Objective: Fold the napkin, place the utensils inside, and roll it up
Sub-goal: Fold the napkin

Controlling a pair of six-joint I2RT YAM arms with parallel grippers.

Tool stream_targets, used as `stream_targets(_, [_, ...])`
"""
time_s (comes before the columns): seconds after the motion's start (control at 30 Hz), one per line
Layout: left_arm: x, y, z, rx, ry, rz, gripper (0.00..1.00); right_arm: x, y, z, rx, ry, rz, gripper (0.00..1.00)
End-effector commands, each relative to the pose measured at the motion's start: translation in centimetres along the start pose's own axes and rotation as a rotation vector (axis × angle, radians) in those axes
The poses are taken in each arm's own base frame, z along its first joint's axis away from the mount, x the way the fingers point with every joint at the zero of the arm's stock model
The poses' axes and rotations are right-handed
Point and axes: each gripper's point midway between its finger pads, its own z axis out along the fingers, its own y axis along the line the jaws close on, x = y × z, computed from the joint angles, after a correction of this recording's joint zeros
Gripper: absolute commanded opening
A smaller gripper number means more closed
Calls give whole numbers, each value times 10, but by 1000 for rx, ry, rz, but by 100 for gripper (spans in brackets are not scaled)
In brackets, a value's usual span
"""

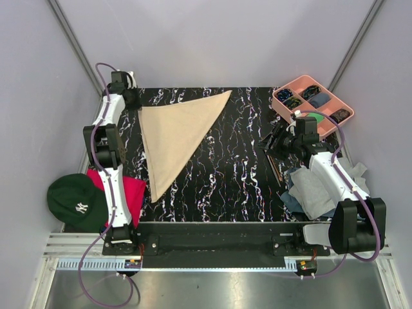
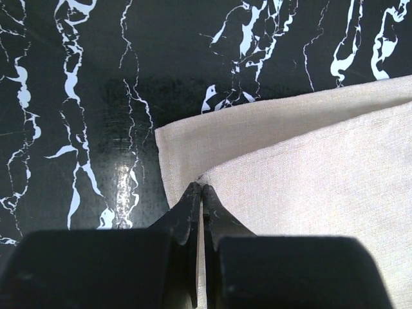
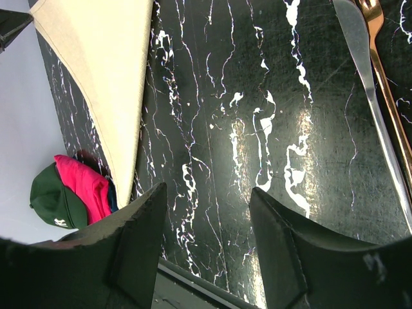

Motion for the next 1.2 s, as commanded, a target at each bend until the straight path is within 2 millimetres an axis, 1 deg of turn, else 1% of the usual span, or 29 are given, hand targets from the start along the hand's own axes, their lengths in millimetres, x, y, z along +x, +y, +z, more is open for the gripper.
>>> stream_targets(0.0, [-33,-3,-11,30,-89,2,0,-4,2,-1,-9,-14,1,63])
stream_targets(0.4, [-35,16,-12,18,-96,-22,0,-4,2,-1,-9,-14,4,63])
stream_targets(0.7, [-35,35,-7,10,-94,-36,0,-4,2,1,-8,-7,13,63])
stream_targets(0.93, [-38,42,-6,10,-102,-44,0,-4,2,2,-7,-5,16,63])
stream_targets(1.1, [-37,47,-4,5,-99,-50,0,-4,2,2,-6,-6,14,63])
stream_targets(1.17, [-38,48,-6,4,-101,-53,0,-4,2,1,-7,-5,14,63])
